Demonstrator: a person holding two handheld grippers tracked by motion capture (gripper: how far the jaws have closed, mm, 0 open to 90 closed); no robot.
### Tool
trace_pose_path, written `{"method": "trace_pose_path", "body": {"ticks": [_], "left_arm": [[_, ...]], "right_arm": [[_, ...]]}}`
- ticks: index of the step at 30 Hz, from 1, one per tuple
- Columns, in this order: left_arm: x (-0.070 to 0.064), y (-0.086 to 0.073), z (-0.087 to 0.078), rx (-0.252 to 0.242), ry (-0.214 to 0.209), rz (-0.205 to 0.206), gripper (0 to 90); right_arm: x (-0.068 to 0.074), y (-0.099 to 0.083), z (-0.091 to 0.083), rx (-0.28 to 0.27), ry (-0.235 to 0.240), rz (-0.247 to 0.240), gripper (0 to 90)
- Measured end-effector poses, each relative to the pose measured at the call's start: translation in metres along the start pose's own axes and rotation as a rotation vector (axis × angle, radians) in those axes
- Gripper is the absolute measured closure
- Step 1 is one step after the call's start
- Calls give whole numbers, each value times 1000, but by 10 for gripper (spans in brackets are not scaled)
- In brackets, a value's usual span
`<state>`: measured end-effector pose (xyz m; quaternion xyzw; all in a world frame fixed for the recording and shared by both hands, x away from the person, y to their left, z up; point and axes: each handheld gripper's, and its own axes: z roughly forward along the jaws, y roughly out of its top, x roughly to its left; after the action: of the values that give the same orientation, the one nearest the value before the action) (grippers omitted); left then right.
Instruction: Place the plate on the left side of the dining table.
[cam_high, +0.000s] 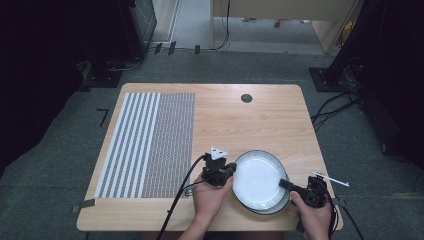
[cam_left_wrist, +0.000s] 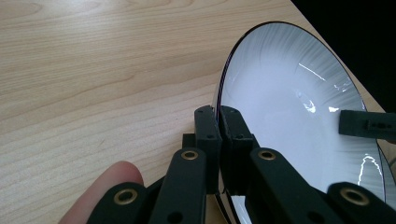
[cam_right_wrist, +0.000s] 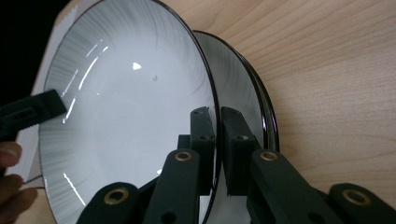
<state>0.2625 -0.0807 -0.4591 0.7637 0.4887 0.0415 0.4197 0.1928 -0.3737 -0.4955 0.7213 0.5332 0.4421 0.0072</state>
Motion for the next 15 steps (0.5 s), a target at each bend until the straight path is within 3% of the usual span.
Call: {"method": "trace_pose_path", "body": {"ticks": [2,7,15], "left_arm": [[2,1,-1,4,-14,-4,882],[5,1,-5,-3,-24,-4,882],[12,5,-20,-17,-39,3,882]], "right_arm": [[-3,0,-2,-20,37,24,864],[3,0,-4,-43,38,-17,865],[20,2,-7,-36,37,-40,866]]}}
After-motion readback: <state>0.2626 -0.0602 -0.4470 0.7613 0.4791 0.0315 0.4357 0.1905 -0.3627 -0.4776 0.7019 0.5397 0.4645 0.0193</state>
